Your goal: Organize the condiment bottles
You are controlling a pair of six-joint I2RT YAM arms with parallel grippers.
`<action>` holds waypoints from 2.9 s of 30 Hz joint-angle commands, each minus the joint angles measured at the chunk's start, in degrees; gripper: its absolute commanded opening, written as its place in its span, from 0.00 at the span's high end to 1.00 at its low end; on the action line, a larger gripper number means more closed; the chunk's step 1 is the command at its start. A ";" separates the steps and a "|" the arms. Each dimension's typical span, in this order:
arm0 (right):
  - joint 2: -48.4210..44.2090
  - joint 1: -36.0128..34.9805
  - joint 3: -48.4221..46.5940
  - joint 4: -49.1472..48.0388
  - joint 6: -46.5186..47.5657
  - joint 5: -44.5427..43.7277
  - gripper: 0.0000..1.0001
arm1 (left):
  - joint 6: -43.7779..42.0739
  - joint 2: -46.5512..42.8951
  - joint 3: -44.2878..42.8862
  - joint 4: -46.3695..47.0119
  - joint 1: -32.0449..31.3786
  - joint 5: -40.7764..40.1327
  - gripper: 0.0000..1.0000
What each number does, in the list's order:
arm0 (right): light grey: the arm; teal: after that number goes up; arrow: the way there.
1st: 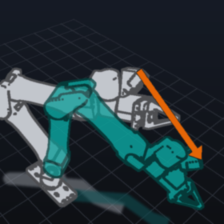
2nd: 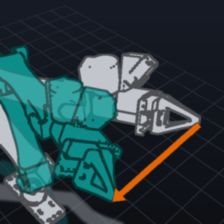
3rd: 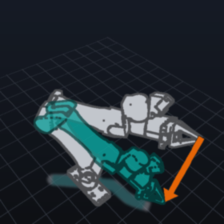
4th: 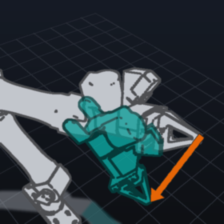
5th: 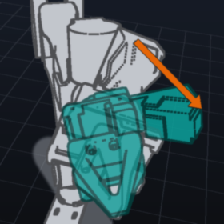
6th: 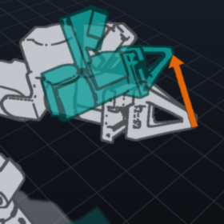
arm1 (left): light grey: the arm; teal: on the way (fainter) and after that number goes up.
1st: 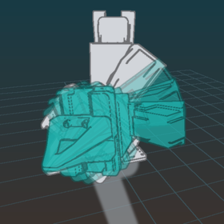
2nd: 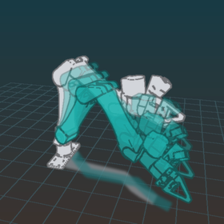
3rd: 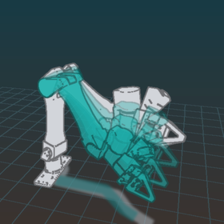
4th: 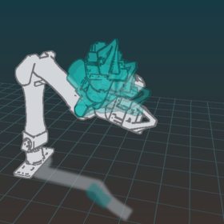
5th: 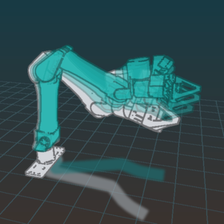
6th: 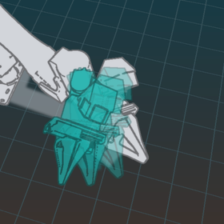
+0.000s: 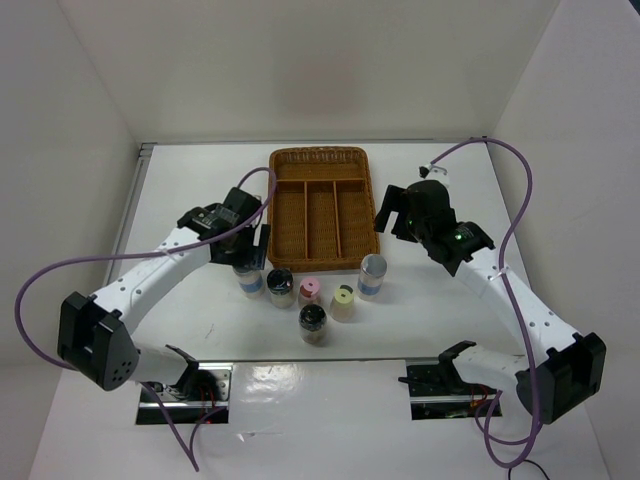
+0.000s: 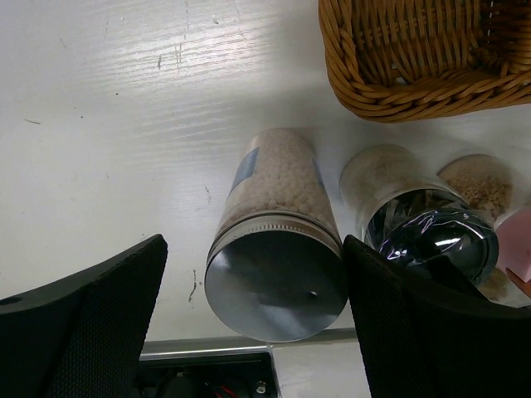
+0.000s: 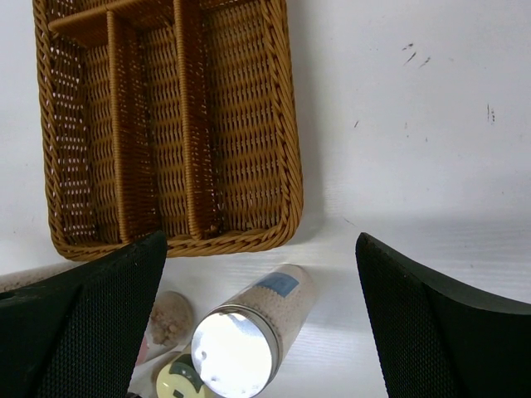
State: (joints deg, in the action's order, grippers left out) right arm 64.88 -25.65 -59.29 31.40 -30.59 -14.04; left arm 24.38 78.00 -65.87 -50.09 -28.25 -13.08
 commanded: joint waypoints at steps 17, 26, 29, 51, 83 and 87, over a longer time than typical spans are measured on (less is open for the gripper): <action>0.16 -0.45 -0.30 0.77 -0.35 -0.72 0.02 | 0.84 1.98 -1.62 1.39 -0.23 2.01 0.52; 3.66 -0.45 -1.44 -0.28 0.71 -0.72 0.02 | -1.17 5.49 -19.54 -2.20 2.05 -4.41 0.57; 4.90 -0.45 -2.58 0.33 1.84 -0.72 0.02 | -3.10 7.42 -27.44 -2.21 2.59 -5.82 0.57; -1.78 0.07 1.10 0.33 4.57 7.10 0.02 | -9.26 32.30 -50.58 8.07 3.73 2.01 0.57; 10.26 -6.34 -1.62 2.88 8.79 4.56 0.02 | -11.99 50.50 -65.09 3.59 4.78 3.41 0.54; 10.79 -6.87 -2.68 5.68 8.79 4.03 0.02 | -11.99 51.55 -65.09 3.59 4.78 3.41 0.51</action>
State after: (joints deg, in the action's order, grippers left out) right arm 75.64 -31.73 -58.94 34.57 -22.61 -8.34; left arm 13.47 129.25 -128.16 -47.90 -23.86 -10.02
